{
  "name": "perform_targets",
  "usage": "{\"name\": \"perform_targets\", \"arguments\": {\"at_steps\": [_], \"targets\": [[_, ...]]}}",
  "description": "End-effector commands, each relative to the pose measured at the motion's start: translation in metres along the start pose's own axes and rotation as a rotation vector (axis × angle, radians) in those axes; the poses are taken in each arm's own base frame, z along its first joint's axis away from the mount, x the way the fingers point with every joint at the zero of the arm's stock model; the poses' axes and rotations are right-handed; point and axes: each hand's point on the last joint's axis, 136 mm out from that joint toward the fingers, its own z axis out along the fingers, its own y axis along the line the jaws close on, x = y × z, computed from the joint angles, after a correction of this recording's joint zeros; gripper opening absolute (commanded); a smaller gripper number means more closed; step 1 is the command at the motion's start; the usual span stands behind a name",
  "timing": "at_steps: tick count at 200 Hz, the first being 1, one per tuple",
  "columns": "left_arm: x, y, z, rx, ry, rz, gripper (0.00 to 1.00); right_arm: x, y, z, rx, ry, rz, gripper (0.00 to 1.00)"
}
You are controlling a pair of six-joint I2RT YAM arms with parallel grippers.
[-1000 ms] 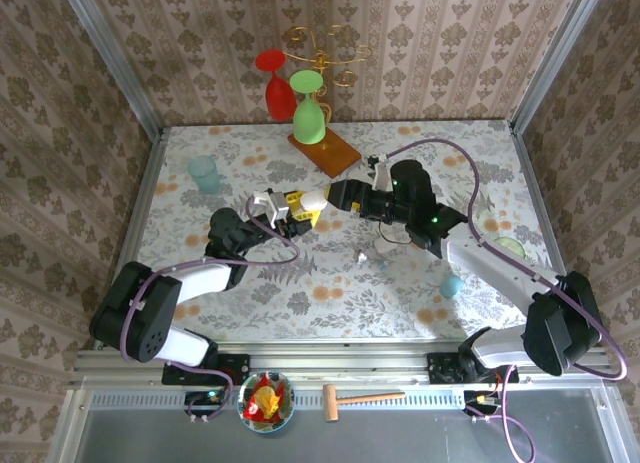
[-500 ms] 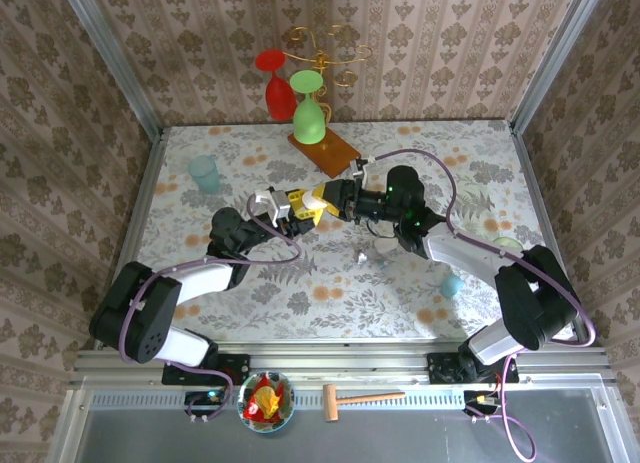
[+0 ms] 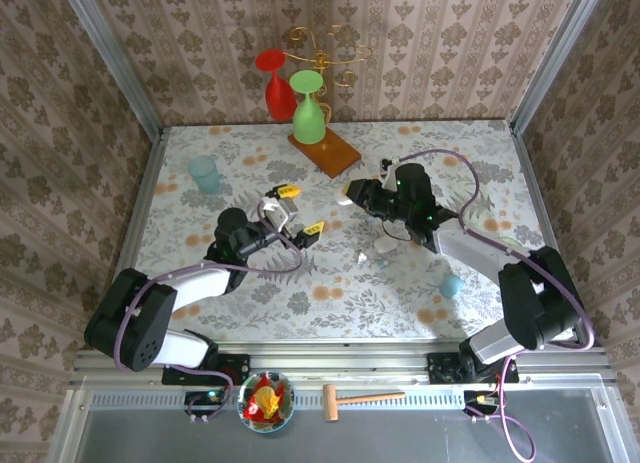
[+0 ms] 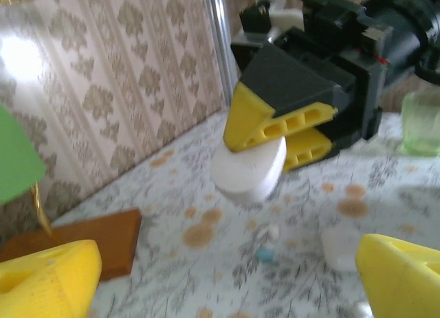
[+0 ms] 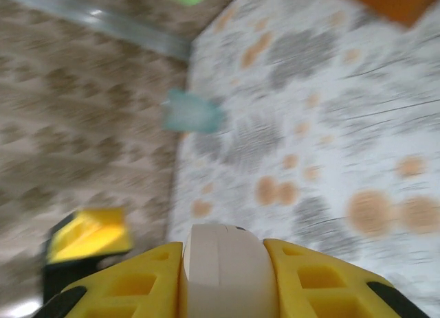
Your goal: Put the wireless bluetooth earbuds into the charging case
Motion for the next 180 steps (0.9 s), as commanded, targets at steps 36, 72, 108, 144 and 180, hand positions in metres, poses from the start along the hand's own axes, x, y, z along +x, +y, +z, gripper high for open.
{"name": "perform_targets", "arguments": {"at_steps": [36,72,108,144,180], "targets": [[0.039,-0.017,0.001,0.024,0.152,0.047,1.00,-0.032,-0.088,0.065,0.287,0.006,-0.046,0.31],[0.041,-0.024,0.003,0.047,0.152,0.023,1.00,-0.031,-0.122,0.102,0.346,0.046,-0.008,0.34],[0.042,-0.024,0.004,0.048,0.155,0.018,1.00,-0.034,-0.145,0.110,0.401,0.056,-0.014,0.39],[0.042,-0.020,0.005,0.033,0.165,-0.003,1.00,-0.056,-0.136,0.079,0.480,0.023,-0.140,0.69],[0.038,-0.019,0.004,0.030,0.171,-0.010,1.00,-0.055,-0.116,0.022,0.572,0.056,-0.367,0.88]]}}
